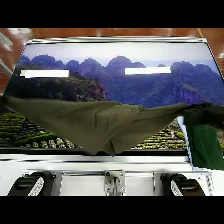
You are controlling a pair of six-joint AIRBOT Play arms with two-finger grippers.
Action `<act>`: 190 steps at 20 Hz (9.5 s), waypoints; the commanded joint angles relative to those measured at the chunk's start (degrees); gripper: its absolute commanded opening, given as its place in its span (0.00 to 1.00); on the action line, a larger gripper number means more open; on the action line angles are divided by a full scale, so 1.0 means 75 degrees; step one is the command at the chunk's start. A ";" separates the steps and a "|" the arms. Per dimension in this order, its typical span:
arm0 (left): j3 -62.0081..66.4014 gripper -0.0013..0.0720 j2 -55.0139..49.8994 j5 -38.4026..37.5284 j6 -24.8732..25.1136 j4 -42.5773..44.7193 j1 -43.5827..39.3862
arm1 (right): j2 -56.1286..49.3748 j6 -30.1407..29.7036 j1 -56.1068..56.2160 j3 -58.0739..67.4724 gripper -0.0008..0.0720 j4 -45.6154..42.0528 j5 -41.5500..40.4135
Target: Fold the shirts.
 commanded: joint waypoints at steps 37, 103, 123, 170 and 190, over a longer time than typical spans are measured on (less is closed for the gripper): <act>-0.2579 0.07 -0.3101 0.1932 0.2425 -0.4278 -0.0283 | -0.4208 -0.0819 0.0154 -0.5237 0.97 0.5907 -0.3573; -0.2468 0.07 0.0991 -0.0906 0.0213 -0.4045 0.2151 | -0.2704 -0.0498 -0.0737 0.0300 0.09 0.4095 -0.1953; -0.4025 0.07 -0.0513 0.1626 0.0874 -0.4022 0.2145 | -0.6429 -0.0673 0.0548 0.0356 0.76 0.4284 -0.3398; 0.5922 0.07 -0.0472 0.0219 0.1521 -0.2748 0.2876 | -0.0020 0.0280 0.0335 0.6053 0.09 -0.1405 0.0367; 0.5680 0.07 -0.0341 -0.4503 0.1440 -0.1778 0.2876 | -0.0399 0.0554 0.0335 0.5986 0.09 -0.2139 0.3311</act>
